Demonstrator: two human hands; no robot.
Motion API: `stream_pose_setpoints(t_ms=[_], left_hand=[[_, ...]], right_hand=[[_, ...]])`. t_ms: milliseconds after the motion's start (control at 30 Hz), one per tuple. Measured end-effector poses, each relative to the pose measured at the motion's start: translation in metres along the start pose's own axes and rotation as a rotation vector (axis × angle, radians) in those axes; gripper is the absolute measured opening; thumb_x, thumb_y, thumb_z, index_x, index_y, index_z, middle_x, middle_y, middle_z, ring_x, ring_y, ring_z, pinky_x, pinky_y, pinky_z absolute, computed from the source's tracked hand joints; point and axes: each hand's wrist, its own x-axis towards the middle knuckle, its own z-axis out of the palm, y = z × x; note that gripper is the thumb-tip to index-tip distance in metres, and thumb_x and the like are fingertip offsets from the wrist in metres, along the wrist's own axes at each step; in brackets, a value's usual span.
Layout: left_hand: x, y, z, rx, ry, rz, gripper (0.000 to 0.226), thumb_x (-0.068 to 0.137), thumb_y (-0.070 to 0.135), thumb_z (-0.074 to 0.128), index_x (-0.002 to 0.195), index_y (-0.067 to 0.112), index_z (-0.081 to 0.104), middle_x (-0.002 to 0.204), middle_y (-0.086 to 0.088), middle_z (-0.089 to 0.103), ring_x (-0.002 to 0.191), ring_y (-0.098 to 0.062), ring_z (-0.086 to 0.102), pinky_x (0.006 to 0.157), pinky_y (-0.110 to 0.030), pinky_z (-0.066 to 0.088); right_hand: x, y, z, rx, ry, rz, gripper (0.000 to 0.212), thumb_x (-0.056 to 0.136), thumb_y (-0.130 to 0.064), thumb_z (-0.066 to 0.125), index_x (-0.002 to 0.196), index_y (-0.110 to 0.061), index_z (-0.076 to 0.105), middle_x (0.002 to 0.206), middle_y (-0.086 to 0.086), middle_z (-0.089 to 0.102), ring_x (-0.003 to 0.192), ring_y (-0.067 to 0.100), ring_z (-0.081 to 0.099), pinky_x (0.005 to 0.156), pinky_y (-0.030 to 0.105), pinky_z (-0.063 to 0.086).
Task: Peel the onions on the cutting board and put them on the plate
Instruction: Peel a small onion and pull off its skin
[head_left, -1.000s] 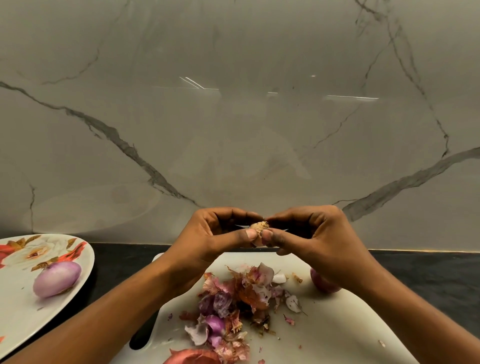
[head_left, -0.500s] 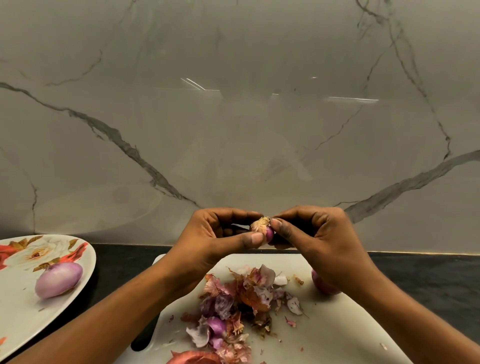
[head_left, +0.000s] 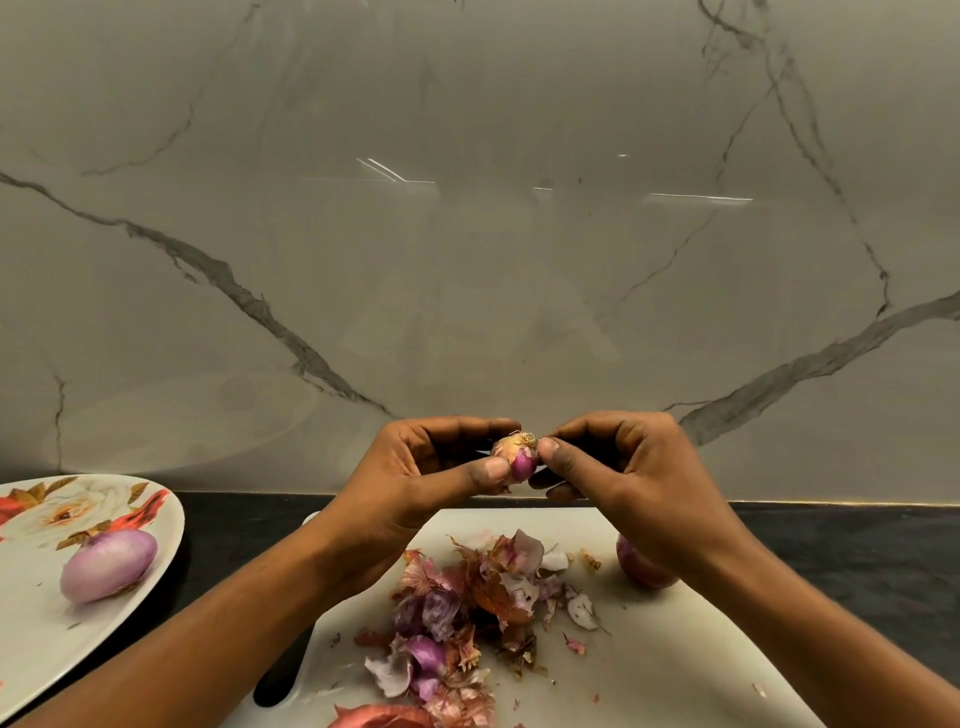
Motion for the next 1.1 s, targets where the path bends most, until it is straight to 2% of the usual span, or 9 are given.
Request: stream_pose_setpoints(t_ms=[200, 300, 467, 600, 733, 867, 933, 1000, 1100], left_hand=[[0.0001, 0.0010, -0.0001, 0.095, -0.004, 0.020, 0.045, 0.081, 0.015, 0.079, 0.125, 0.013, 0.075, 0.117, -0.007, 0.079, 0.114, -0.025, 0.074, 0.096, -0.036, 0.061], [-0.0004, 0.0014, -0.0001, 0.118, -0.003, 0.037, 0.043, 0.081, 0.013, 0.080, 0.124, 0.012, 0.076, 0.116, -0.007, 0.079, 0.114, -0.025, 0.074, 0.096, -0.035, 0.061], [-0.0006, 0.0003, -0.0001, 0.119, -0.024, 0.035, 0.044, 0.080, 0.016, 0.080, 0.124, 0.013, 0.075, 0.114, -0.007, 0.080, 0.112, -0.024, 0.075, 0.095, -0.031, 0.060], [-0.0010, 0.0018, 0.0012, 0.104, -0.033, 0.043, 0.044, 0.079, 0.018, 0.080, 0.122, 0.013, 0.076, 0.114, -0.007, 0.080, 0.111, -0.024, 0.075, 0.093, -0.030, 0.060], [-0.0005, 0.0012, 0.0014, 0.086, -0.051, 0.032, 0.044, 0.080, 0.017, 0.079, 0.124, 0.013, 0.075, 0.117, -0.007, 0.079, 0.115, -0.024, 0.074, 0.096, -0.032, 0.060], [0.0008, 0.0002, 0.0005, 0.033, -0.071, 0.012, 0.039, 0.089, 0.015, 0.076, 0.127, 0.012, 0.073, 0.124, -0.006, 0.077, 0.120, -0.023, 0.071, 0.097, -0.030, 0.058], [0.0015, -0.0007, -0.0002, 0.057, -0.089, 0.006, 0.038, 0.093, 0.019, 0.074, 0.130, 0.013, 0.072, 0.126, -0.005, 0.076, 0.120, -0.025, 0.071, 0.097, -0.033, 0.059], [0.0023, -0.0016, -0.0011, 0.083, -0.096, -0.005, 0.039, 0.093, 0.022, 0.072, 0.131, 0.014, 0.072, 0.127, -0.005, 0.076, 0.119, -0.026, 0.070, 0.094, -0.034, 0.060], [0.0035, -0.0019, -0.0032, 0.081, -0.110, -0.019, 0.037, 0.097, 0.020, 0.069, 0.133, 0.012, 0.071, 0.129, -0.007, 0.075, 0.122, -0.029, 0.069, 0.096, -0.039, 0.059]], right_hand=[[-0.0025, -0.0022, -0.0005, -0.008, -0.027, -0.011, 0.027, 0.077, -0.038, 0.077, 0.097, -0.022, 0.083, 0.086, -0.004, 0.082, 0.081, 0.016, 0.079, 0.074, 0.034, 0.066], [-0.0037, -0.0017, -0.0009, -0.010, -0.009, -0.055, 0.021, 0.076, -0.039, 0.076, 0.093, -0.028, 0.082, 0.084, -0.005, 0.081, 0.079, 0.017, 0.079, 0.073, 0.038, 0.067], [-0.0078, -0.0038, 0.0040, -0.120, 0.020, -0.173, 0.033, 0.078, -0.052, 0.073, 0.094, -0.025, 0.082, 0.080, -0.011, 0.079, 0.072, 0.014, 0.077, 0.063, 0.037, 0.065], [-0.0086, -0.0004, 0.0039, -0.192, 0.075, -0.239, 0.025, 0.084, -0.041, 0.076, 0.095, -0.020, 0.084, 0.079, -0.014, 0.078, 0.070, 0.011, 0.076, 0.059, 0.033, 0.064], [-0.0084, 0.0003, 0.0041, -0.238, 0.076, -0.277, 0.027, 0.086, -0.043, 0.075, 0.096, -0.019, 0.083, 0.079, -0.013, 0.077, 0.070, 0.011, 0.075, 0.058, 0.030, 0.062], [-0.0063, 0.0052, 0.0032, -0.288, 0.115, -0.254, 0.012, 0.088, -0.028, 0.079, 0.094, -0.019, 0.081, 0.078, -0.015, 0.075, 0.071, 0.006, 0.074, 0.060, 0.022, 0.061], [-0.0058, 0.0062, 0.0033, -0.317, 0.112, -0.257, 0.012, 0.088, -0.030, 0.075, 0.094, -0.021, 0.080, 0.078, -0.016, 0.074, 0.071, 0.006, 0.072, 0.059, 0.020, 0.060], [-0.0052, 0.0060, 0.0021, -0.339, 0.106, -0.252, 0.012, 0.088, -0.031, 0.073, 0.093, -0.022, 0.080, 0.077, -0.015, 0.074, 0.070, 0.007, 0.072, 0.059, 0.020, 0.059], [-0.0037, 0.0048, 0.0000, -0.265, 0.085, -0.189, 0.007, 0.090, -0.022, 0.075, 0.094, -0.023, 0.081, 0.078, -0.009, 0.078, 0.074, 0.010, 0.076, 0.063, 0.030, 0.064]])
